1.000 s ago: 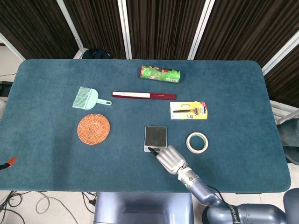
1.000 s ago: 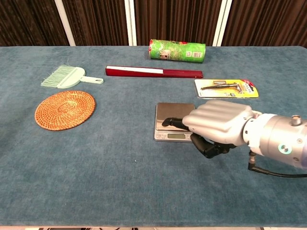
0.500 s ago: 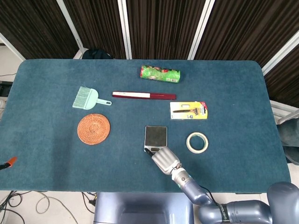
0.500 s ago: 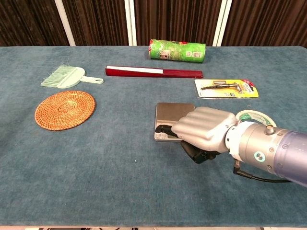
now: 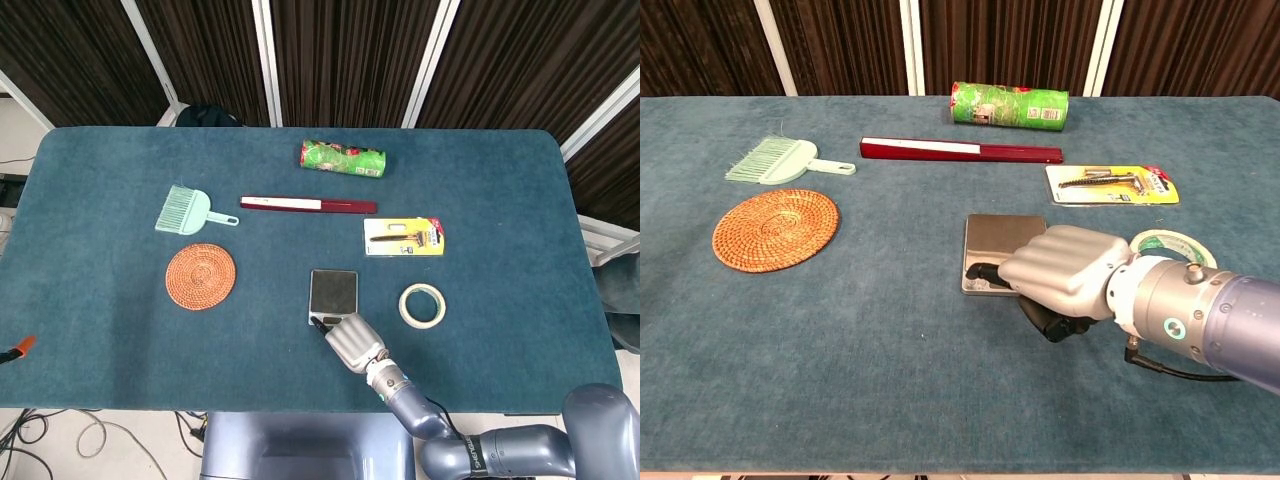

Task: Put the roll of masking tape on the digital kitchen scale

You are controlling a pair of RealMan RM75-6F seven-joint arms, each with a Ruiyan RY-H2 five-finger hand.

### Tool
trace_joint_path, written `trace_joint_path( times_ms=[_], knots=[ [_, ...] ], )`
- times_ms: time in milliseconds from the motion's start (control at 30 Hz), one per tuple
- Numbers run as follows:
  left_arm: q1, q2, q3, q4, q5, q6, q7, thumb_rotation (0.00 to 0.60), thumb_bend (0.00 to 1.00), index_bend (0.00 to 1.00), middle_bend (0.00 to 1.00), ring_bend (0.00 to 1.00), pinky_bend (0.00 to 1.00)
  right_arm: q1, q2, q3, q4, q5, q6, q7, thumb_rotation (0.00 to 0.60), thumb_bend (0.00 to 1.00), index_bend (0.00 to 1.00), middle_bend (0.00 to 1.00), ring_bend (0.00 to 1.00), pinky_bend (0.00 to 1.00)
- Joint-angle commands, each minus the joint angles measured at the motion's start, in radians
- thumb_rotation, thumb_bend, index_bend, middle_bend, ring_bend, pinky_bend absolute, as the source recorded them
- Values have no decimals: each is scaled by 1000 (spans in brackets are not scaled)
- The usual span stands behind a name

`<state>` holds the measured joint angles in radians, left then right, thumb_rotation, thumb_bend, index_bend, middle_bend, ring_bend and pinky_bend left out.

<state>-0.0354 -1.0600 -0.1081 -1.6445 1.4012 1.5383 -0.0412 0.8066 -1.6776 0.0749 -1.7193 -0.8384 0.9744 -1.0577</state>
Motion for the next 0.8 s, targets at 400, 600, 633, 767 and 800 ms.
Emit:
trace_joint_path(
  times_ms=[400, 600, 633, 767, 800],
  knots=[
    [0, 0, -1, 0, -1, 2, -2, 600, 0, 0, 0, 0, 0, 23, -2, -26, -1, 11, 22, 11, 600, 957, 32, 798, 789, 664],
    [0, -1, -2, 1, -2, 1, -1, 600, 0, 0, 0, 0, 0, 32, -5, -32, -1, 13, 27, 23, 600, 957, 32, 798, 789, 664],
    [0, -1, -2, 1, -2, 1, -1, 600, 0, 0, 0, 0, 0, 33, -6, -32, 0, 13, 28, 23, 600, 957, 32, 798, 790, 663],
    [1, -1, -2, 1, -2, 3, -2, 600, 0, 0, 0, 0, 0, 40, -9, -37, 4, 17, 31, 25, 600, 958, 32, 798, 790, 665],
    [1, -1, -3, 1, -3, 3, -2, 600, 0, 0, 0, 0, 0, 42, -9, -39, 5, 19, 32, 25, 600, 958, 32, 798, 789, 664]
  ],
)
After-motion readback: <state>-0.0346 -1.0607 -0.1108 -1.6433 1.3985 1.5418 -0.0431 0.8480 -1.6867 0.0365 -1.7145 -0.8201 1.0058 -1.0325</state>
